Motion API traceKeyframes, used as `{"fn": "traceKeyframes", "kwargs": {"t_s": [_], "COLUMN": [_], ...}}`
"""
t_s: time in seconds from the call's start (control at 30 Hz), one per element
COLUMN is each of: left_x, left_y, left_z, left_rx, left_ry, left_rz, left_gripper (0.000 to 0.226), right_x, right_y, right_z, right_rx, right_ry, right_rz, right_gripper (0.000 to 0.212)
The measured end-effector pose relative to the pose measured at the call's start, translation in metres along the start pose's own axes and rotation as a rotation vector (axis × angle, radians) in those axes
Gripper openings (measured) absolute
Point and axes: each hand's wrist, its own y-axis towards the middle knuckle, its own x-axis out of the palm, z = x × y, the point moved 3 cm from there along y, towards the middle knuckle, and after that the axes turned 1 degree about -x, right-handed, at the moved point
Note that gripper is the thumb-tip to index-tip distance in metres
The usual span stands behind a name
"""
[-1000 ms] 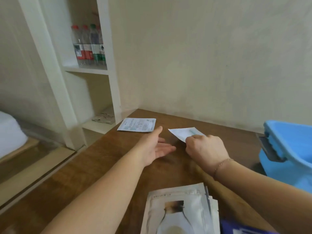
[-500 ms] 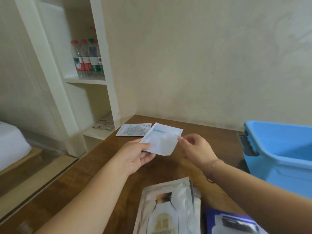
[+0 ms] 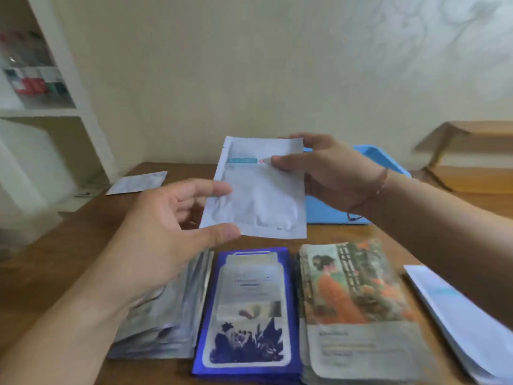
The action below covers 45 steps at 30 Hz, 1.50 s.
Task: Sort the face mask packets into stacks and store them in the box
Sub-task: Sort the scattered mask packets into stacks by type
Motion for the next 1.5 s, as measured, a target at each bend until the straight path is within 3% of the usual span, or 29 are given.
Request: {"fn": "traceKeyframes", "kwargs": {"t_s": [0.2,0.37,0.53,0.77,0.93,1.07,1.17,1.27,1.4,1.5], "left_x": [0.162,0.245,0.276,0.292,0.294,0.289,0.257,0.196,0.098,0.026], "left_y": [-0.027,-0.051,-0.064,-0.072,-0.072,-0.073,-0.069,-0.053,-0.013,0.015], "left_z": [0.039,0.048,0.041,0.034,0.035,0.043,0.059,0.074,0.066,0.031], "left_rx": [0.020,0.121,0.145,0.209,0.280,0.301,0.422,0.526,0.373,0.172], "left_ry": [0.135,0.445,0.657,0.965,1.053,1.046,0.884,0.744,0.680,0.698], "left_rz": [-0.289,-0.379,-0.470,-0.527,-0.535,-0.597,-0.466,-0.195,0.044,0.135], "left_gripper": [0.051,0.018,0.019,0.024,0.020,0.030,0.038,0.039,0.033,0.030], "right_x": [-0.159,-0.223,-0.241,-0.235,-0.236,-0.234,-0.217,-0.165,-0.068,0.008], "right_y": [-0.108,-0.159,-0.163,-0.159,-0.160,-0.160,-0.151,-0.130,-0.082,-0.035], "right_z": [-0.003,0.033,0.067,0.074,0.078,0.075,0.046,0.009,-0.010,0.001], "right_rx": [0.145,0.307,0.352,0.241,0.248,0.240,0.094,-0.128,-0.298,-0.362], "right_ry": [-0.283,-0.326,-0.613,-1.081,-1.124,-1.161,-1.268,-1.125,-0.987,-1.096], "right_rz": [0.252,0.401,0.405,0.304,0.285,0.303,0.354,0.315,0.121,-0.050], "right_gripper": [0.013,0.014,0.017,0.017,0.014,0.014,0.018,0.010,0.007,0.006]}}
